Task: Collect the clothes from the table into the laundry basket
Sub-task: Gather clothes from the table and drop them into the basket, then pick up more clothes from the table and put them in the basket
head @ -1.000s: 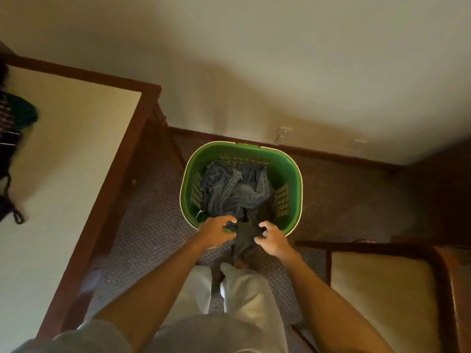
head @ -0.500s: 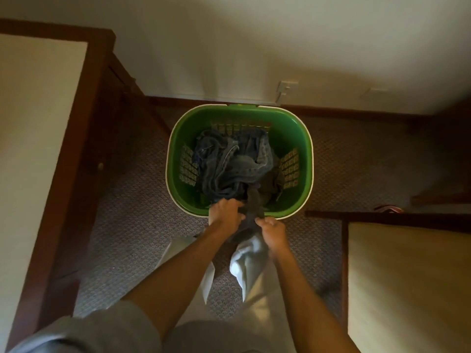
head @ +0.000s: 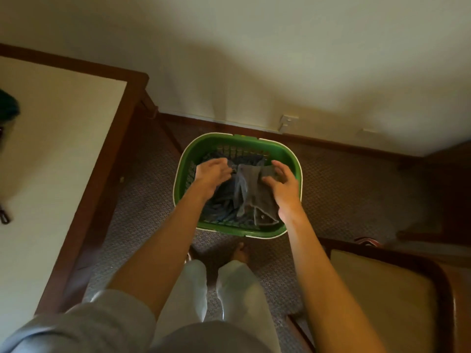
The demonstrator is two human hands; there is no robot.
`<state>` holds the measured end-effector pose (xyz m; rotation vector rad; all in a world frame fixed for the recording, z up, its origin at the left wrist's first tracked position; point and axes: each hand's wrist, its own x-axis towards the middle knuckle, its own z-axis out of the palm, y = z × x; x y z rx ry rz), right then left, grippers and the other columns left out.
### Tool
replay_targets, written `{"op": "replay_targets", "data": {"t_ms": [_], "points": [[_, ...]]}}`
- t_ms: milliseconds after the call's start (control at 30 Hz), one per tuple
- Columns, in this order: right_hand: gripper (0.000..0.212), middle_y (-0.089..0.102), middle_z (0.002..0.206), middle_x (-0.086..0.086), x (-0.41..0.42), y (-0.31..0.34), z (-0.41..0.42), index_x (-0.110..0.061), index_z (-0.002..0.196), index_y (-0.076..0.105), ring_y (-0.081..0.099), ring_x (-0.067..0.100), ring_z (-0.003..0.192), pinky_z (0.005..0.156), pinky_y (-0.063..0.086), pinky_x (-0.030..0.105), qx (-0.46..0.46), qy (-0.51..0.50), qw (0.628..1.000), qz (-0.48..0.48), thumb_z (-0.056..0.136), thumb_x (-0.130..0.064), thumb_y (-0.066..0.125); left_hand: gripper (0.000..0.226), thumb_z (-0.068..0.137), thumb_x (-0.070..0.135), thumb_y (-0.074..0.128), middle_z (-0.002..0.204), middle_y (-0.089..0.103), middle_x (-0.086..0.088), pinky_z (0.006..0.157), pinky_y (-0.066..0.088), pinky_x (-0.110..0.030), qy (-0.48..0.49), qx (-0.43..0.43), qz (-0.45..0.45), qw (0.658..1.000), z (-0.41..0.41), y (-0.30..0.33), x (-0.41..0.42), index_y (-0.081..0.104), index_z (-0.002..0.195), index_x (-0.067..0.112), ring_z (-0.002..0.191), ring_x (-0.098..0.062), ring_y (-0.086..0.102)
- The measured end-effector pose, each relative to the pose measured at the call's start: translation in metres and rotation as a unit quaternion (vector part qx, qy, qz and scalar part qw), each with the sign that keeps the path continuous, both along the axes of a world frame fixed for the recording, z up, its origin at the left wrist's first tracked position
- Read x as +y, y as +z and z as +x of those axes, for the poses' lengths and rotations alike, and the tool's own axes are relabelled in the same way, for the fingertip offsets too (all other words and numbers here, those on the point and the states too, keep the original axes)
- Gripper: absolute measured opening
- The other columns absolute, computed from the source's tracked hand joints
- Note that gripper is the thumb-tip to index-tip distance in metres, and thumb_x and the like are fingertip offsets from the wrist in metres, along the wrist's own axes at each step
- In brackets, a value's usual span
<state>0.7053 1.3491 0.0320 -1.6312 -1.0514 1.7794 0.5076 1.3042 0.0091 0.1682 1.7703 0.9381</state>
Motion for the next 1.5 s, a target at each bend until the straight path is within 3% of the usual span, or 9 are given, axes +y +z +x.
{"op": "replay_targets", "data": {"t_ms": [200,333,500,633,900,1100,1267,1367,1500], "points": [[0.025,0.065,0.126,-0.004,-0.014,-0.031,0.008,-0.022,0.119,0.069,0.058,0.013,0.118,0.109,0.046,0.046,-0.078,-0.032,0.995,-0.056,0.094,-0.018,0.067,0.026,0.099,0.021,0.061,0.108,0.068,-0.002,0.084,0.05,-0.03,-0.118,0.102,-0.007,0.988,-0.026,-0.004,-0.02,0.071,0.124,0.021,0.101,-0.02,0.064],[0.023,0.065,0.116,-0.002,-0.032,-0.031,0.0,-0.016,0.119,0.068,0.058,0.021,0.119,0.095,0.051,0.044,-0.08,-0.003,0.992,-0.101,0.097,-0.013,0.061,0.025,0.098,0.025,0.063,0.111,0.069,-0.005,0.081,0.047,-0.029,-0.111,0.077,-0.024,0.99,-0.032,0.0,-0.044,0.07,0.122,0.02,0.109,-0.026,0.066],[0.017,0.066,0.113,0.0,-0.039,-0.012,-0.04,-0.024,0.109,0.068,0.061,0.023,0.116,0.095,0.052,0.048,-0.067,0.057,0.991,-0.099,0.098,-0.014,0.06,0.029,0.096,0.027,0.067,0.112,0.07,0.001,0.077,0.05,-0.018,-0.077,0.063,0.007,0.995,-0.043,0.032,-0.071,0.07,0.122,0.015,0.102,-0.014,0.065],[0.016,0.066,0.12,0.006,-0.049,0.018,-0.101,-0.021,0.112,0.068,0.062,0.023,0.115,0.093,0.053,0.047,-0.053,0.112,0.989,-0.077,0.098,-0.016,0.062,0.034,0.091,0.036,0.073,0.116,0.073,0.003,0.097,0.054,-0.031,-0.046,0.078,0.038,0.995,-0.08,0.056,-0.113,0.072,0.122,0.022,0.11,-0.012,0.067],[0.023,0.068,0.113,0.006,-0.117,0.074,-0.259,-0.015,0.12,0.068,0.067,0.017,0.101,0.073,0.053,0.033,-0.021,0.209,0.978,-0.007,0.098,-0.018,0.063,0.028,0.095,0.029,0.07,0.113,0.071,0.001,0.068,0.043,-0.005,0.085,0.204,0.077,0.972,-0.207,0.126,-0.247,0.073,0.118,0.013,0.103,-0.01,0.063],[0.009,0.072,0.097,0.009,-0.209,0.101,-0.38,-0.02,0.095,0.07,0.069,0.023,0.091,0.066,0.053,0.034,0.032,0.296,0.954,0.049,0.096,-0.013,0.064,0.022,0.095,0.018,0.07,0.107,0.073,-0.005,0.088,0.054,-0.024,0.151,0.278,0.073,0.946,-0.282,0.148,-0.367,0.072,0.114,0.007,0.099,-0.018,0.069],[0.019,0.073,0.102,0.012,-0.283,0.104,-0.464,-0.012,0.111,0.069,0.07,0.024,0.096,0.078,0.056,0.036,0.042,0.456,0.879,0.135,0.093,-0.017,0.066,0.027,0.095,0.018,0.069,0.11,0.075,-0.007,0.085,0.054,-0.028,0.256,0.282,0.052,0.923,-0.314,0.157,-0.462,0.068,0.121,0.011,0.102,-0.022,0.071],[0.033,0.071,0.115,0.011,-0.321,0.107,-0.515,-0.01,0.121,0.065,0.069,0.025,0.103,0.086,0.058,0.036,0.035,0.548,0.813,0.194,0.091,-0.021,0.071,0.033,0.094,0.024,0.07,0.114,0.073,-0.006,0.071,0.05,-0.022,0.359,0.255,0.058,0.896,-0.323,0.162,-0.508,0.066,0.125,0.013,0.098,-0.019,0.069],[0.053,0.057,0.138,0.008,-0.365,0.119,-0.571,-0.016,0.134,0.057,0.054,0.024,0.123,0.102,0.048,0.038,0.021,0.615,0.699,0.365,0.086,-0.031,0.075,0.036,0.092,0.024,0.072,0.114,0.073,-0.007,0.078,0.051,-0.024,0.452,0.26,0.05,0.852,-0.328,0.165,-0.55,0.067,0.126,0.013,0.106,-0.017,0.068]]}}
